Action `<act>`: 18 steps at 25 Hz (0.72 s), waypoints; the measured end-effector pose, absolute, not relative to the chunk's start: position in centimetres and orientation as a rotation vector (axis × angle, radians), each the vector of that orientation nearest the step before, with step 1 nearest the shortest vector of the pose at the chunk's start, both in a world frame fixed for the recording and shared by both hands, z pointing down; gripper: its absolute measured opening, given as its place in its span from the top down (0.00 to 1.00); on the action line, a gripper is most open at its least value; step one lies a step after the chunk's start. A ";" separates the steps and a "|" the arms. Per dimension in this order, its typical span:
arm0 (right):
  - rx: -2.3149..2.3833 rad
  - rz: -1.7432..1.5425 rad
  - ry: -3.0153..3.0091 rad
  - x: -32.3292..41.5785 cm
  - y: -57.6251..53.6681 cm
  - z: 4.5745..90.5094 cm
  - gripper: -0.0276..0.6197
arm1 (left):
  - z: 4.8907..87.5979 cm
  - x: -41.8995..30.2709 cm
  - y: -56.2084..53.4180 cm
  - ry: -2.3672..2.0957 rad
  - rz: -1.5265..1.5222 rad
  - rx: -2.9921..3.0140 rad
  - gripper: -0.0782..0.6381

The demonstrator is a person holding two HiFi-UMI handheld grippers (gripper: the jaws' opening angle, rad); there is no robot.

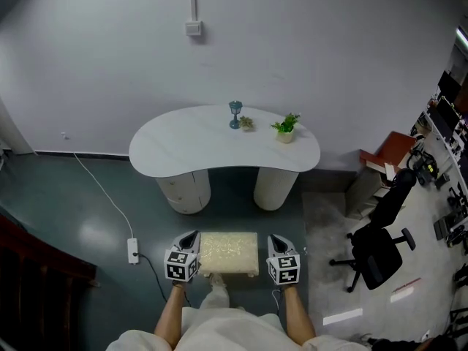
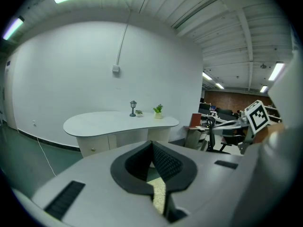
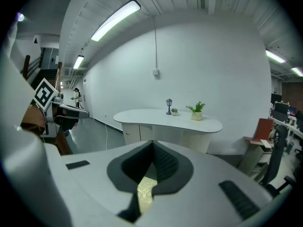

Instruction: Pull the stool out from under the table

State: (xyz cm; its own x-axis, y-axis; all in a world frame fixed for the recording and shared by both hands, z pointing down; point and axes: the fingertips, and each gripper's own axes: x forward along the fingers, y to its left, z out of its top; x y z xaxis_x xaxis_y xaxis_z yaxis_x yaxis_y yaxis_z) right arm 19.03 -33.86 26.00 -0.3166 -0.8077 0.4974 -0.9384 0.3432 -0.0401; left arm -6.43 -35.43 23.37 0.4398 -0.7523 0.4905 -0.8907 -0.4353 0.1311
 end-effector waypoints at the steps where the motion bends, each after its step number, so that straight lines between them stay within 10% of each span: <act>1: 1.539 0.455 -2.222 19.0 -33.2 25.7 0.96 | 23.0 -6.3 -35.1 -1.398 0.510 2.333 0.88; 18: 1.552 0.422 -2.275 18.3 -27.1 23.1 0.96 | 22.1 -6.8 -28.9 -1.406 0.471 2.355 0.88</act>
State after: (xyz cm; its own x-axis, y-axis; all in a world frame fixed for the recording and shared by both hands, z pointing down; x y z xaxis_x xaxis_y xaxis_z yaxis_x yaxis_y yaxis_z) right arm 18.26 -27.08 23.14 -0.3360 -0.8285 0.4480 -0.9341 0.3541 -0.0458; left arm -6.75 -28.85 22.09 0.4504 -0.7682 0.4550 -0.8872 -0.4422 0.1316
